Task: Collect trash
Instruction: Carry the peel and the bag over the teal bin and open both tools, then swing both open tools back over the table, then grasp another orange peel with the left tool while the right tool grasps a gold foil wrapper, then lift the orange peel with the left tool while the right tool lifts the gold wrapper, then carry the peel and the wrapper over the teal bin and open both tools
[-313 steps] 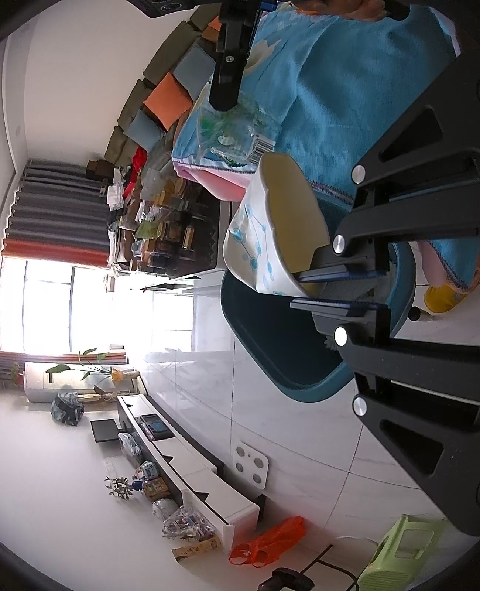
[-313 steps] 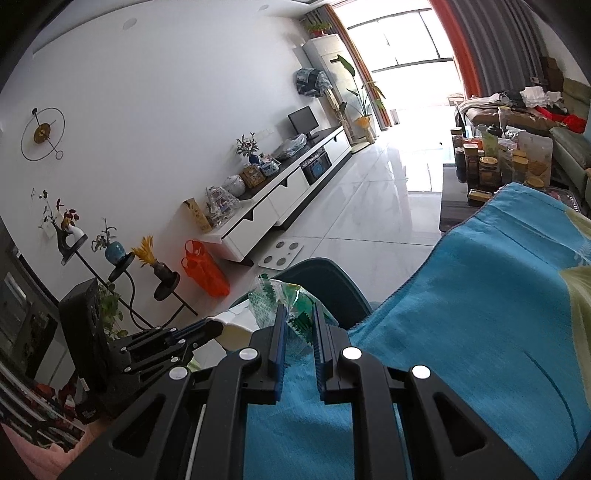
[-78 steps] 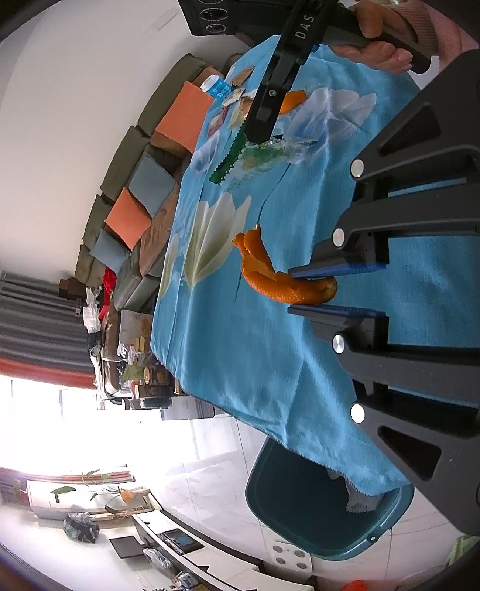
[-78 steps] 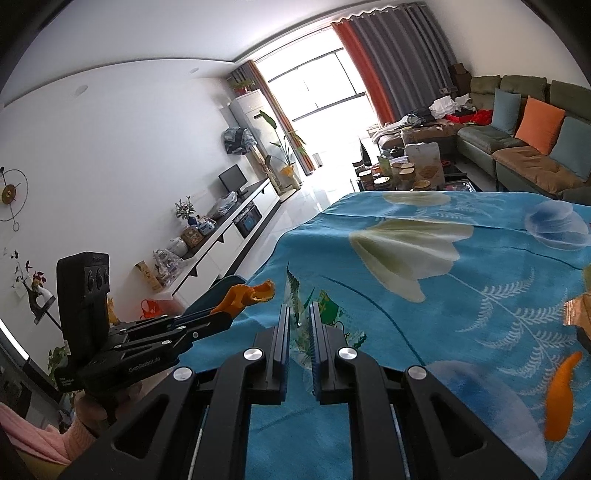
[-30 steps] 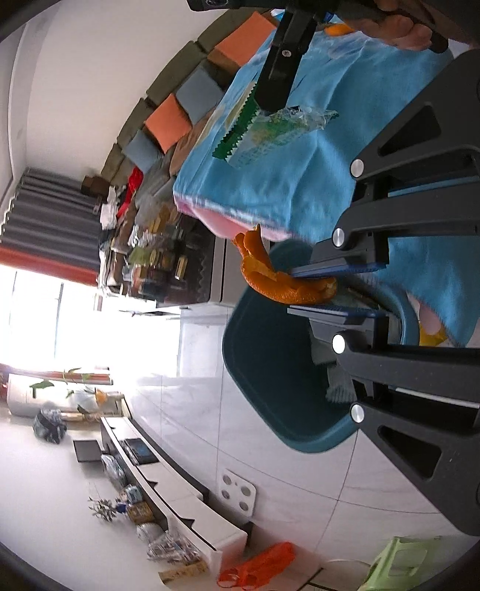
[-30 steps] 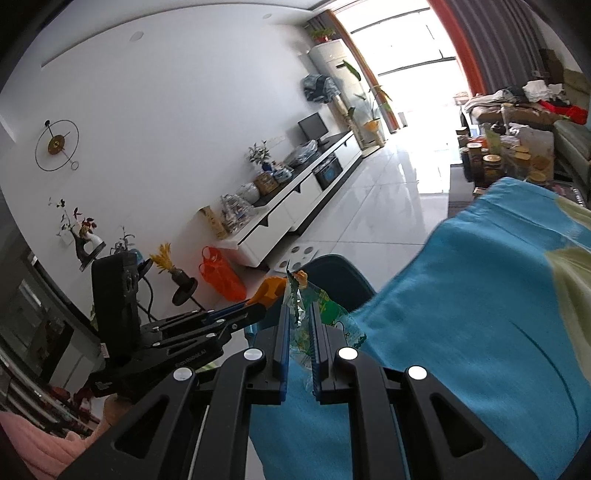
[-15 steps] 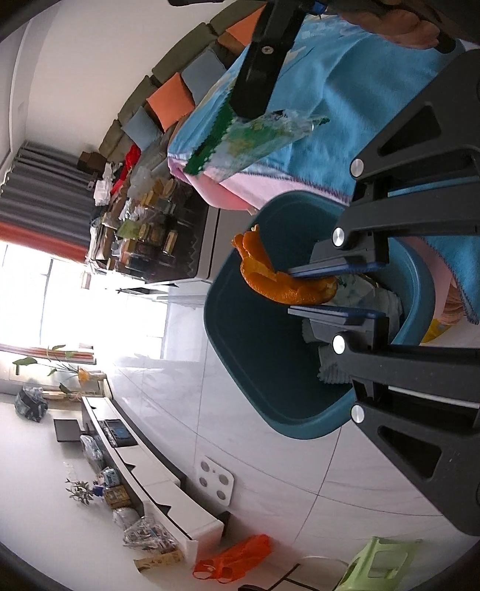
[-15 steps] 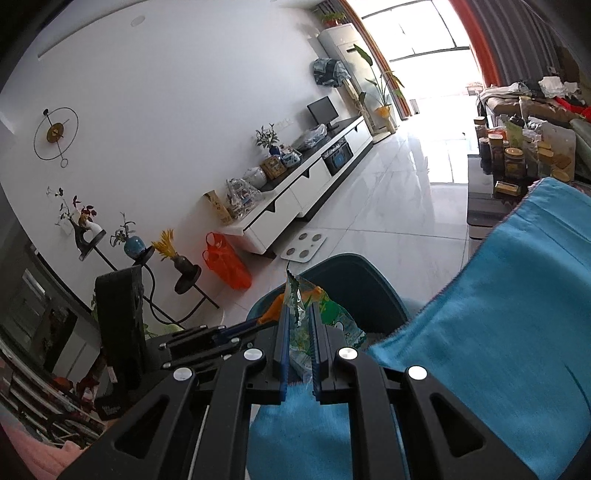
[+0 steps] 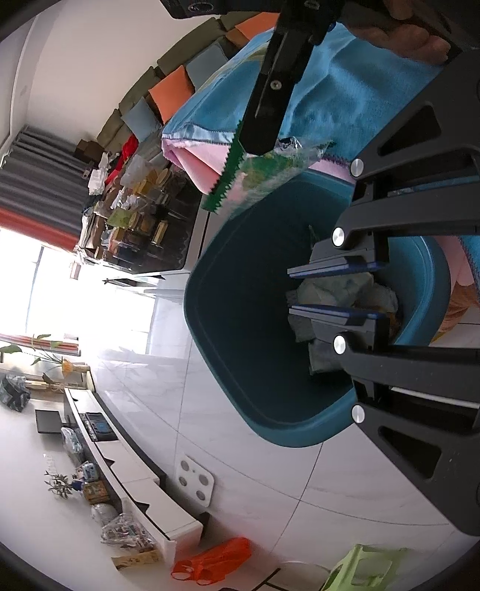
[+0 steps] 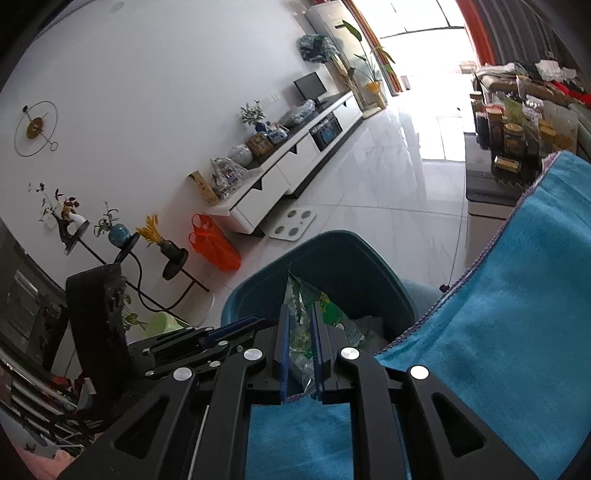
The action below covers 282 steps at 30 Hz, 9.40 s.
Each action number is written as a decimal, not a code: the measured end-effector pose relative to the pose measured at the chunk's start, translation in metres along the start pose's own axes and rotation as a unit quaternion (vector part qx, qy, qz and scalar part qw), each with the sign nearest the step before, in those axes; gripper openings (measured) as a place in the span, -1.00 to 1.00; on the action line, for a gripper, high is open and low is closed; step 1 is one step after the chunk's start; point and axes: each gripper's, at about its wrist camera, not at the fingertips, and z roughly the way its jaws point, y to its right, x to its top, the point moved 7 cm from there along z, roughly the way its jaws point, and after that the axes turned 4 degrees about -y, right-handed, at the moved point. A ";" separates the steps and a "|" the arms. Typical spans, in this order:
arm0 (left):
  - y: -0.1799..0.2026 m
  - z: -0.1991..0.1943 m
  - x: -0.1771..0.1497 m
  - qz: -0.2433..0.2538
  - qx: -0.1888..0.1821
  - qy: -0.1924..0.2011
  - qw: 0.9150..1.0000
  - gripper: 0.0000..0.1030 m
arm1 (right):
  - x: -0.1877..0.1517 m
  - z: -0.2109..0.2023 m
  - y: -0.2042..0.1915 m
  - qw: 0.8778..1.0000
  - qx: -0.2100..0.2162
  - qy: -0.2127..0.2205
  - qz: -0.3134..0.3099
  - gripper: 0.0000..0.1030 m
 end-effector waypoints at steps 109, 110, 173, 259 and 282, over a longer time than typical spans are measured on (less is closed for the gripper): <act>0.408 -0.040 -0.135 0.338 -0.259 -0.077 0.901 -0.53 | -0.223 -0.355 0.247 0.925 -0.177 0.208 0.263 -0.87; 0.404 -0.042 -0.133 0.337 -0.258 -0.075 0.903 -0.53 | -0.222 -0.355 0.244 0.925 -0.177 0.211 0.260 -0.87; 0.237 -0.074 -0.084 0.241 -0.156 0.007 0.958 -0.53 | -0.147 -0.246 0.120 0.973 -0.090 0.172 0.127 -0.87; 0.063 -0.050 -0.022 0.076 -0.025 0.029 0.996 -0.50 | -0.026 -0.073 0.042 0.997 -0.002 0.049 0.056 -0.87; 0.009 0.013 -0.008 0.009 -0.011 -0.009 1.000 -0.09 | -0.010 -0.010 0.033 0.997 -0.047 -0.005 0.053 -0.48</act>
